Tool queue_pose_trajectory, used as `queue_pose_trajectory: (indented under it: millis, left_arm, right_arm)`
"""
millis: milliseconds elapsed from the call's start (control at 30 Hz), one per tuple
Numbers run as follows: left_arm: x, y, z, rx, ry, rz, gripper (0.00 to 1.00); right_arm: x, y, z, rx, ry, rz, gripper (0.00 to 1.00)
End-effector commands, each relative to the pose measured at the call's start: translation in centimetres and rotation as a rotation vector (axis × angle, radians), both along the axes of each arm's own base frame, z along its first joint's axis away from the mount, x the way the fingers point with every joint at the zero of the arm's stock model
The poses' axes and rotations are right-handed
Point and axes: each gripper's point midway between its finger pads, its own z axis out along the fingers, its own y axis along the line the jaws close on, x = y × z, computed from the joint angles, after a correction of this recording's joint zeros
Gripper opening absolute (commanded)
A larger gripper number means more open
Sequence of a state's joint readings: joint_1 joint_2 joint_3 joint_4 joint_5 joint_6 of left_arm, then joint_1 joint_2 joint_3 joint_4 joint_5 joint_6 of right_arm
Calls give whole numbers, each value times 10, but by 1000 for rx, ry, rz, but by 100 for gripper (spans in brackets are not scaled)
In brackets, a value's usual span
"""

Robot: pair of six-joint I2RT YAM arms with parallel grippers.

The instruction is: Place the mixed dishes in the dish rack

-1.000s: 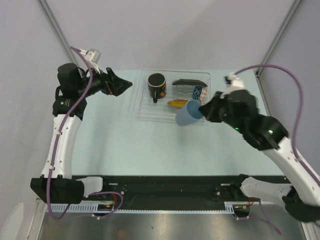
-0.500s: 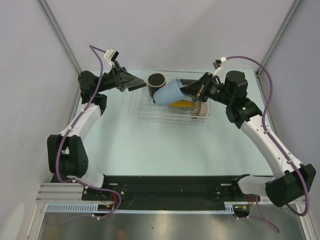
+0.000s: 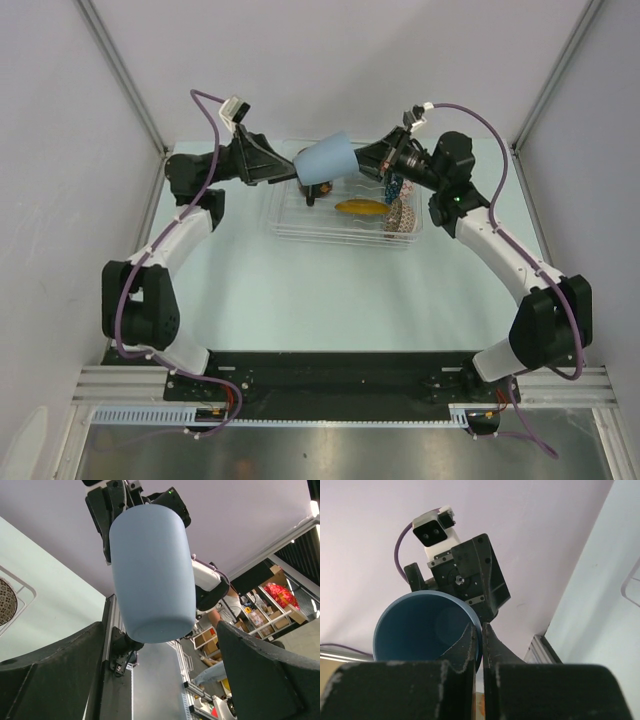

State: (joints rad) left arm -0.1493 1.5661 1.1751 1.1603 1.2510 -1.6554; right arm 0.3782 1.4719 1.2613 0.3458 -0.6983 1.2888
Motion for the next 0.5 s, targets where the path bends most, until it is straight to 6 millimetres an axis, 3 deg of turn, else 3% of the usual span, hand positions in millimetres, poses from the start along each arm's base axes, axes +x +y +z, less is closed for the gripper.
queue_pose_trajectory:
  millis: [0, 467]
  left_arm:
    - [-5, -8, 10, -3, -82, -14, 100]
    - [-6, -21, 12, 9, -90, -24, 100]
  right_arm:
    - [-12, 5, 33, 94, -90, 56, 0]
    - [-11, 36, 18, 120, -64, 107, 0]
